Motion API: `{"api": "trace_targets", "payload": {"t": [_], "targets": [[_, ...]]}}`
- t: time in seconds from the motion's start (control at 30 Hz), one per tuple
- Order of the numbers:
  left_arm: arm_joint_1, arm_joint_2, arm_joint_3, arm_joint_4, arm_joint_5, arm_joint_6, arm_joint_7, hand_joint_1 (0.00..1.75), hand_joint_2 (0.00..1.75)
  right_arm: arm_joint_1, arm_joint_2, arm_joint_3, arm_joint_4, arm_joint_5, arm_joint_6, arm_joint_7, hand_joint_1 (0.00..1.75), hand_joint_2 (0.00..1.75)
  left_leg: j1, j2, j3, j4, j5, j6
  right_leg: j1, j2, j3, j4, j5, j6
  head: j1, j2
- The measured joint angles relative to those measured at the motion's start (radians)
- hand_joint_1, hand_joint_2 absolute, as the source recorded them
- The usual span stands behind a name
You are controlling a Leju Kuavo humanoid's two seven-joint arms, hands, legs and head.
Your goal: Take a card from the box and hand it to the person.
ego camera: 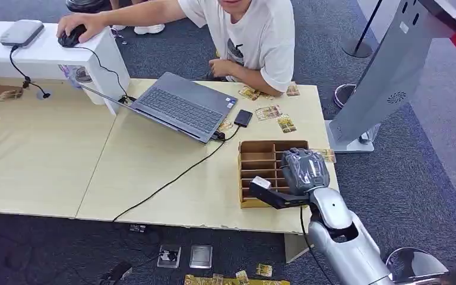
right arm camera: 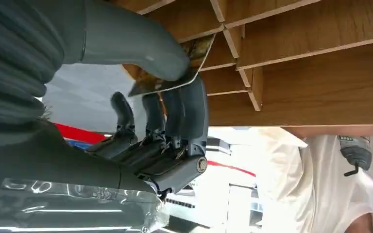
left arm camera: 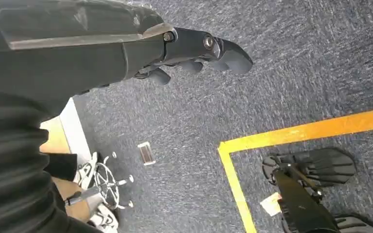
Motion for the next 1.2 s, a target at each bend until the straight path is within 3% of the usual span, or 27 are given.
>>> {"api": "trace_targets", "payload": {"t": [0.03, 0.37, 0.53, 0.77, 0.93, 0.97, 1.2], "targets": [[0.000, 0.000, 0.000, 0.000, 0.000, 0.000, 0.000, 0.00, 1.75, -0.001, 0.000, 0.002, 0.003, 0.000, -0.001, 0.000, 1.54, 1.75, 0.000, 0.000, 0.000, 0.000, 0.000, 0.000, 0.000, 0.000, 0.000, 0.000, 0.000, 0.000, 0.000, 0.000], [-0.001, 0.000, 0.000, 0.000, 0.000, 0.000, 0.000, 0.00, 1.75, -0.008, 0.001, 0.008, 0.013, 0.001, -0.008, 0.010, 1.52, 1.75, 0.000, 0.000, 0.000, 0.000, 0.000, 0.000, 0.000, 0.000, 0.000, 0.000, 0.000, 0.000, 0.000, 0.000], [-0.001, 0.000, 0.000, 0.000, 0.000, 0.002, 0.000, 0.00, 1.75, -0.007, -0.001, 0.008, 0.008, 0.021, -0.021, 0.024, 1.75, 1.75, 0.000, 0.000, 0.000, 0.000, 0.000, 0.000, 0.000, 0.000, 0.000, 0.000, 0.000, 0.000, 0.000, 0.000], [0.000, 0.000, 0.000, 0.000, 0.000, 0.011, -0.005, 0.00, 1.75, -0.002, -0.008, -0.001, -0.036, 0.081, -0.089, 0.066, 1.75, 1.75, 0.000, 0.000, 0.000, 0.000, 0.000, 0.000, 0.000, 0.000, 0.000, 0.000, 0.000, 0.000, 0.000, 0.000], [0.001, -0.002, 0.000, 0.000, 0.000, 0.013, -0.009, 0.00, 1.75, 0.004, -0.011, -0.028, -0.080, 0.120, -0.162, 0.081, 1.66, 1.75, 0.000, 0.000, 0.001, 0.000, 0.000, 0.000, 0.000, 0.000, 0.000, 0.000, 0.000, 0.000, 0.000, 0.000], [0.001, -0.002, -0.001, 0.000, 0.000, 0.014, -0.009, 0.00, 1.75, 0.006, -0.011, -0.034, -0.088, 0.127, -0.173, 0.082, 1.57, 1.75, 0.000, 0.000, 0.000, 0.000, 0.000, 0.000, 0.000, 0.000, 0.000, 0.000, 0.000, 0.000, 0.001, 0.000], [0.000, -0.005, -0.001, 0.000, 0.000, 0.016, -0.009, 0.00, 1.75, 0.030, -0.011, -0.073, -0.147, 0.158, -0.217, 0.085, 1.52, 1.75, 0.000, 0.000, 0.000, 0.000, 0.000, 0.000, 0.000, 0.000, 0.000, 0.000, 0.000, 0.000, 0.000, 0.000]]}}
